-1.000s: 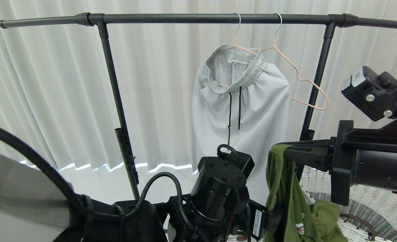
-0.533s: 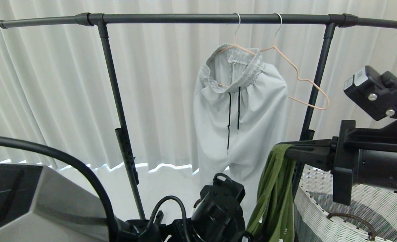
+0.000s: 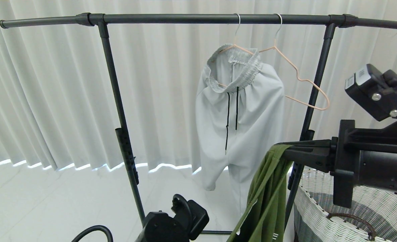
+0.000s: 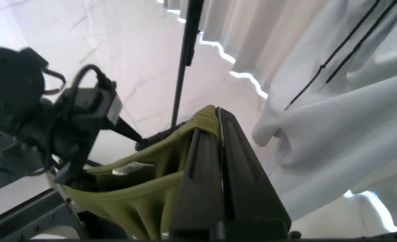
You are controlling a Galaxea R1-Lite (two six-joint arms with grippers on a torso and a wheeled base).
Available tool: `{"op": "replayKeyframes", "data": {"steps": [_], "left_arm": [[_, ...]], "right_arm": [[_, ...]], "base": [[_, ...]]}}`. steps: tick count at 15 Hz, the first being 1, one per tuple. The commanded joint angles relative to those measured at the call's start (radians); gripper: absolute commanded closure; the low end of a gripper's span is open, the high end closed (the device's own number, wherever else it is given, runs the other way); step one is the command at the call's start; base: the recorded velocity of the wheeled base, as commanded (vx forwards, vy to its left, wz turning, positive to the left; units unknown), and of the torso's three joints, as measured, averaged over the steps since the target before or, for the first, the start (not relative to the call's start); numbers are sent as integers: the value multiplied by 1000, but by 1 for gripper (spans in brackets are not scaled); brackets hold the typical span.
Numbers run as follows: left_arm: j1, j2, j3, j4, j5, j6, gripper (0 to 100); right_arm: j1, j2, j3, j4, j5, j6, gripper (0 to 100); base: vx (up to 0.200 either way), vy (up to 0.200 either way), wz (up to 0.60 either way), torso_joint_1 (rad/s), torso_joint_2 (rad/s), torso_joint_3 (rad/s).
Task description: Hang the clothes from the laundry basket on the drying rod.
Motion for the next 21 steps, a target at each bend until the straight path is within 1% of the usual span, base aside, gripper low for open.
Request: {"op": "replayKeyframes", "data": {"steps": [1, 4, 8, 9, 11, 14, 17, 18, 19, 20, 21], "left_arm": [[0, -60, 19, -2, 0, -2, 0], [4, -71, 22, -2, 4, -4, 0], [57, -94, 39, -2, 15, -7, 0], [57, -96, 37, -3, 15, -8, 0], [26, -100, 42, -51, 10, -8, 0], [18, -96, 45, -52, 10, -7, 0], [11, -100, 86, -54, 12, -1, 0], [-8, -103, 102, -52, 16, 7, 0], [-11, -107, 115, -54, 16, 19, 0], [-11, -116, 145, -54, 13, 61, 0], [-9, -120, 160, -54, 13, 79, 0]], "right_arm": [[23, -2, -1, 0, 0, -1, 100], [55, -7, -1, 0, 0, -2, 100], [116, -19, -7, 0, 0, -4, 100], [144, -21, -8, 0, -1, -2, 100], [175, -19, -8, 0, -6, -2, 100], [175, -16, -8, 0, -7, -4, 100], [175, -21, -7, 0, -9, -4, 100], [173, -19, -7, 0, -9, -4, 100], [173, -19, -7, 0, -9, -4, 100], [171, -19, -5, 0, -9, -4, 100], [171, -21, -4, 0, -11, -4, 100]], "base": [[0, 0, 0, 0, 0, 0], [0, 0, 0, 0, 0, 0], [0, 0, 0, 0, 0, 0], [0, 0, 0, 0, 0, 0], [0, 0, 0, 0, 0, 0], [0, 0, 0, 0, 0, 0], [0, 0, 0, 0, 0, 0], [0, 0, 0, 0, 0, 0], [0, 0, 0, 0, 0, 0], [0, 0, 0, 0, 0, 0], [0, 0, 0, 0, 0, 0]]}}
